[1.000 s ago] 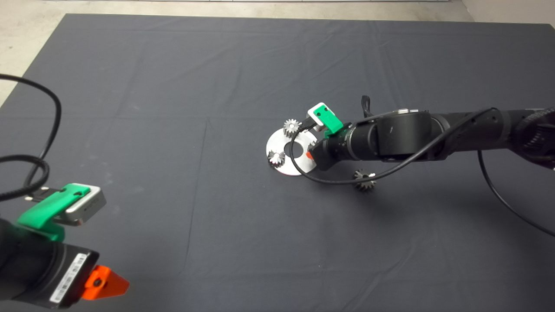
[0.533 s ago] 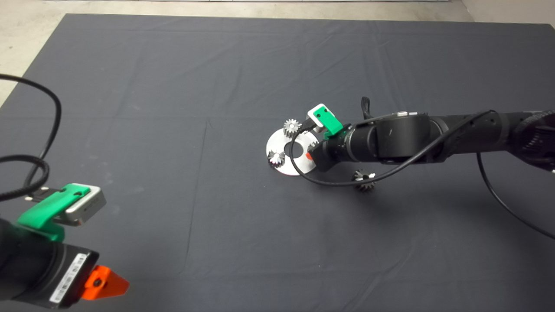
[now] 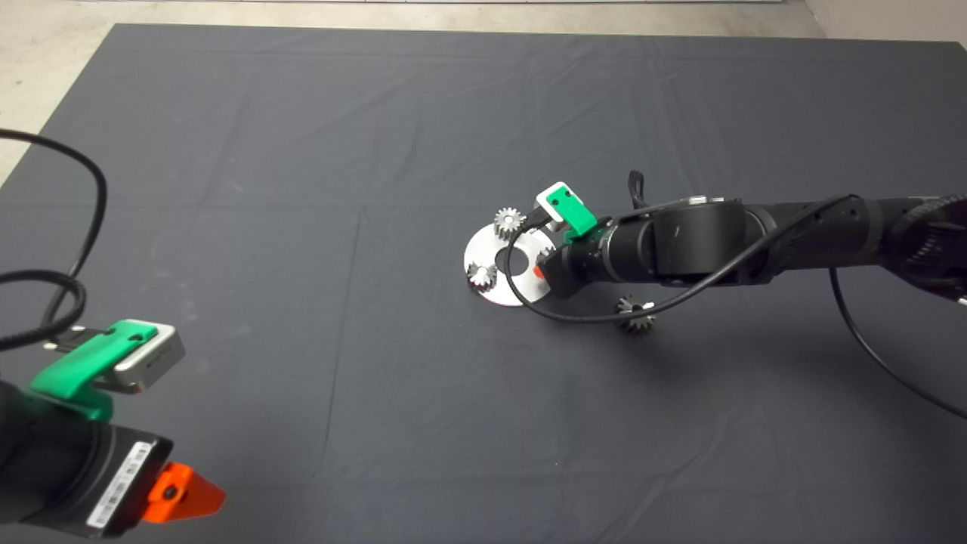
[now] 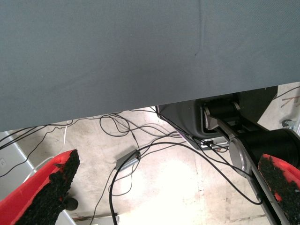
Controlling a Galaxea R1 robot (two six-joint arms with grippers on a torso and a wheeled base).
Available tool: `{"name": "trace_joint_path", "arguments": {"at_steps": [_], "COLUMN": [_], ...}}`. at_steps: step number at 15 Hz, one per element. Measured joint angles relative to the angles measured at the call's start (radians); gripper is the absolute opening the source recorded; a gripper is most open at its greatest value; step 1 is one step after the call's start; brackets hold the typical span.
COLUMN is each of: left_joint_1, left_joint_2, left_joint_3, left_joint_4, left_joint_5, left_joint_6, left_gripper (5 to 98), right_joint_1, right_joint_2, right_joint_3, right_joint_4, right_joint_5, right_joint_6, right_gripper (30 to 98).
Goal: Remove an incorrectly installed larger gear and replace it with the correct smaller gear
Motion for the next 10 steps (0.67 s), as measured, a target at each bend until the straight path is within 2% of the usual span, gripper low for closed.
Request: {"name": "trace_joint_path", "arguments": {"at_steps": [10], "left_joint_1": [0.0], "left_joint_2": [0.0], "left_joint_3": [0.0], "left_joint_4": [0.0], "left_joint_5": [0.0], "left_joint_6": [0.0], "left_gripper": [98.3], "right_joint_1": [0.0], "right_joint_2": [0.0], "right_joint_3": [-0.003], "right_joint_4": [-0.005], "right_joint_5": [0.001], "right_joint_6": [0.0], "right_gripper": [41.0]}}
